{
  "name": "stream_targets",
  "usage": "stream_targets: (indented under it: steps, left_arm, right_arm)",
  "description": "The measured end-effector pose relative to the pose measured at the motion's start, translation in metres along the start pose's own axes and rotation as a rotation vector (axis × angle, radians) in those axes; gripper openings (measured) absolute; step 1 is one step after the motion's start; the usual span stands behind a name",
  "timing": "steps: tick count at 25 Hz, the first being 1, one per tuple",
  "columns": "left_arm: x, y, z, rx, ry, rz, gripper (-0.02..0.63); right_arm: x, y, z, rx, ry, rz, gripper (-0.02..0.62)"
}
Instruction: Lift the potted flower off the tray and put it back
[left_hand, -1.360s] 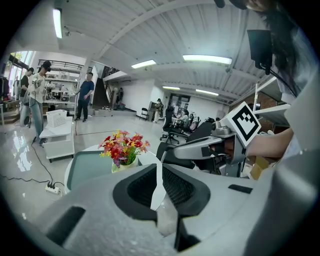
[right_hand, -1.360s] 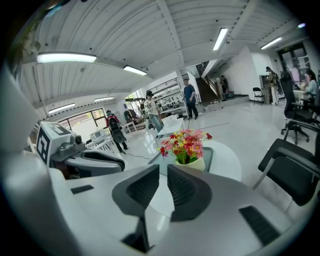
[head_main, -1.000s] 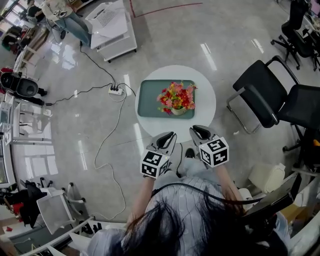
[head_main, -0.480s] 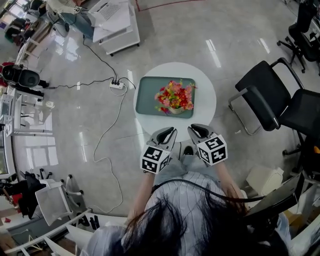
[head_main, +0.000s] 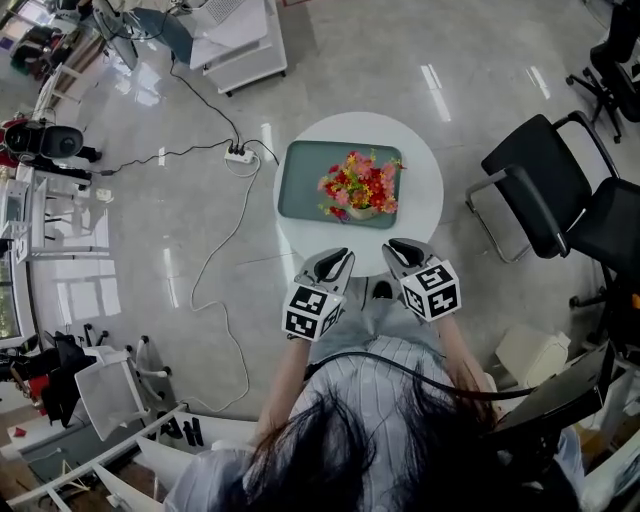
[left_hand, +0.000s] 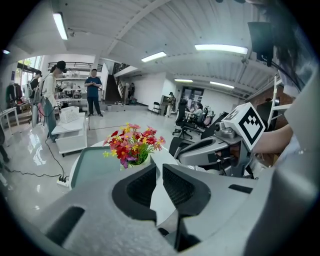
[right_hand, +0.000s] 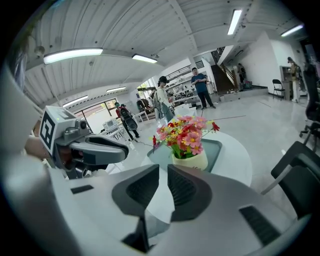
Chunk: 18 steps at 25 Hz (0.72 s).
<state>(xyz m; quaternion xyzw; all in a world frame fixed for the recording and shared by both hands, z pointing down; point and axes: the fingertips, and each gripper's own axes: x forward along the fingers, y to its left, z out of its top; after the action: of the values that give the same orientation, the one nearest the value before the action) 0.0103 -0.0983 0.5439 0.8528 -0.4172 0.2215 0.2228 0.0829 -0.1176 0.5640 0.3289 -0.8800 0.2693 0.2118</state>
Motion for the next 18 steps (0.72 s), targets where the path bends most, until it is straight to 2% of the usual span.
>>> stream_targets:
  steps: [6,13,18]
  left_arm:
    - [0.01,0.016,-0.004,0.008,0.027,-0.011,0.028]
    - [0.029,0.033,-0.02,-0.027,0.074,-0.051,0.028]
    - [0.045,0.047,-0.028,0.007,0.096,-0.069,0.029]
  right_arm:
    - [0.013,-0.009,-0.007,-0.003,0.031,-0.006,0.066]
    - [0.035,-0.029,-0.013,-0.054,0.069,-0.031,0.067]
    - [0.05,-0.04,-0.013,-0.07,0.093,-0.011,0.067]
